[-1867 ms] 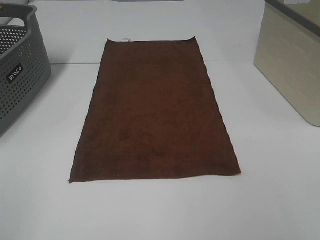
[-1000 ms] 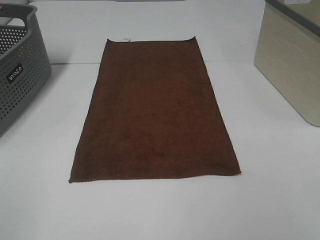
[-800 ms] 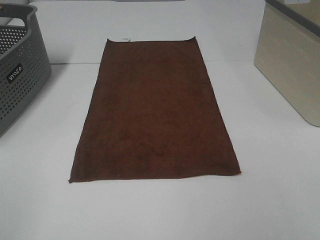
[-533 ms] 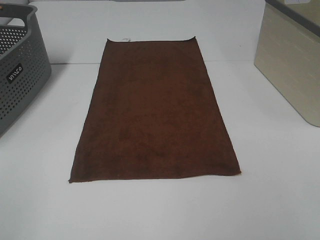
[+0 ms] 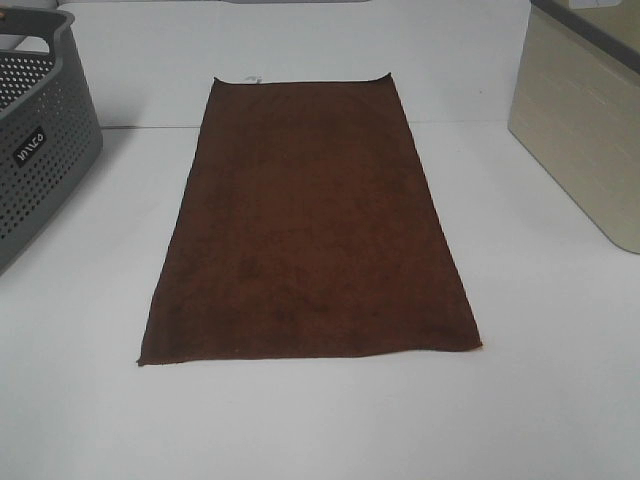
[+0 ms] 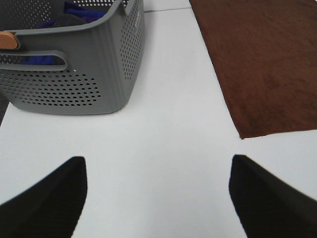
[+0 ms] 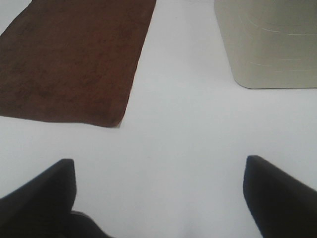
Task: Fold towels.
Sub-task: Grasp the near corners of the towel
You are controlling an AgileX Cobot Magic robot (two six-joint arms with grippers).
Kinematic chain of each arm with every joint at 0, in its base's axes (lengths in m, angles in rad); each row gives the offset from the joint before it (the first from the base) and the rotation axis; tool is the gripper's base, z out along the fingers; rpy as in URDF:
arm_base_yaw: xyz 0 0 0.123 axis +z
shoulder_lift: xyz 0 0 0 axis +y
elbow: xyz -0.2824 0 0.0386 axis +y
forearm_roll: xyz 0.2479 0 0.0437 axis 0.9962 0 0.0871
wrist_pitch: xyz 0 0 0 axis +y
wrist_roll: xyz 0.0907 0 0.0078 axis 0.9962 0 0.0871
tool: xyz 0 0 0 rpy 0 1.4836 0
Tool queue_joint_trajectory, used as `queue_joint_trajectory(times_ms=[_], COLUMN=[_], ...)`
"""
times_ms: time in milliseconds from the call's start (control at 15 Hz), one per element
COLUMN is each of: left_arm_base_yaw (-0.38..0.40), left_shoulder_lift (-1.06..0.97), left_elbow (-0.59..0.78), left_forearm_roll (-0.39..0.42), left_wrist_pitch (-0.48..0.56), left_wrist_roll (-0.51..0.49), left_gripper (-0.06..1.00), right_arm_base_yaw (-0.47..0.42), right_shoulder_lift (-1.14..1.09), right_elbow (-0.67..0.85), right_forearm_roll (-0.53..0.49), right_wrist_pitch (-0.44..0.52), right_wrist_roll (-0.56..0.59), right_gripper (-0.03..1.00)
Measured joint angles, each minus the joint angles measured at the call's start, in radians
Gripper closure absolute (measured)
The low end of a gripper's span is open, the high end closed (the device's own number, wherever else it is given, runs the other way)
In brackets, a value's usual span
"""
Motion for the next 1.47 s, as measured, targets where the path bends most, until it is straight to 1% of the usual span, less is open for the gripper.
queue_joint_trajectory(times_ms=[1467], left_arm_base_yaw=[0.000], left_shoulder_lift=[0.000], left_elbow=[0.000], left_forearm_roll=[0.000], left_wrist_pitch=[0.000], left_wrist_roll=[0.000], left_gripper=[0.19], right_arm_base_yaw=[0.000], right_shoulder_lift=[0.000], right_elbow=[0.000], right_forearm_roll=[0.000], right_wrist_pitch=[0.000], right_wrist_roll=[0.000], right_gripper=[0.11])
